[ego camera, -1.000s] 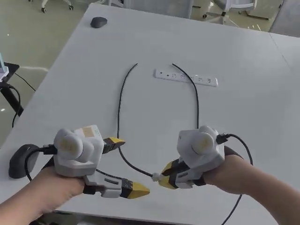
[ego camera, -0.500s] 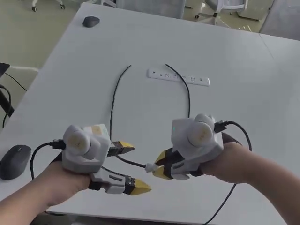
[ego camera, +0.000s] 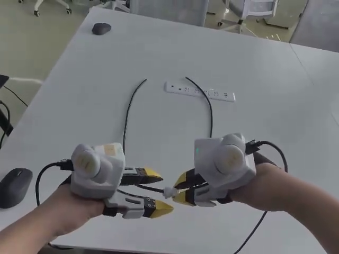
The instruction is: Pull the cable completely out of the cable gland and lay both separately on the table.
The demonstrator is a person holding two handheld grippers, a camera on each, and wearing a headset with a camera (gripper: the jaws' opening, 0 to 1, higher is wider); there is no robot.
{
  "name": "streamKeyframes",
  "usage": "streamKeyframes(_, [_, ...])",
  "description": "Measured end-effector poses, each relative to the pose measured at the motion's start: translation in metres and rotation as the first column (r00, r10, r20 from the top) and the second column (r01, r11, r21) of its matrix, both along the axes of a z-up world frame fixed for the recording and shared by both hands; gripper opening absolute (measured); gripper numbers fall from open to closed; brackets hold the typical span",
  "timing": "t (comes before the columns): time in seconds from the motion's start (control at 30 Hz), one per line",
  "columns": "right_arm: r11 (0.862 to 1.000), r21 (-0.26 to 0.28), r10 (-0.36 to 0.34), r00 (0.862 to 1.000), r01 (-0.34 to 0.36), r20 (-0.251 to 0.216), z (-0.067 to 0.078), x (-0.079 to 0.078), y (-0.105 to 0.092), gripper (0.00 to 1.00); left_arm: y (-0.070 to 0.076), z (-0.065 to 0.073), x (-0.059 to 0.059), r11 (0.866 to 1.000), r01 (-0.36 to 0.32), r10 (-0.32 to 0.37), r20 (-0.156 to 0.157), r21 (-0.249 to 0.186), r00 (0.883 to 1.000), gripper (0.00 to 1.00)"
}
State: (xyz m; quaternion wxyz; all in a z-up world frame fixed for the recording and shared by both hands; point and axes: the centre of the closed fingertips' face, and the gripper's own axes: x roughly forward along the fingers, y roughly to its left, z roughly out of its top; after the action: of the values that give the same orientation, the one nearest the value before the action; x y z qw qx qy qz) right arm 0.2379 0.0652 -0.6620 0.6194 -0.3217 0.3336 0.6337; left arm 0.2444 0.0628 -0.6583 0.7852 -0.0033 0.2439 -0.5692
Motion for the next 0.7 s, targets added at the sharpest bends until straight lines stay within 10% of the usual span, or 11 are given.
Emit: streamKeyframes(0.7, [0.999,0.006,0.054,0.998,-0.054,0.034,0.0018,-0.0074,-0.0024,0.06,-0.0049,0.0064,-0.0087,0.998,0.032,-0.033,-0.015,-0.05,0.999,0.16])
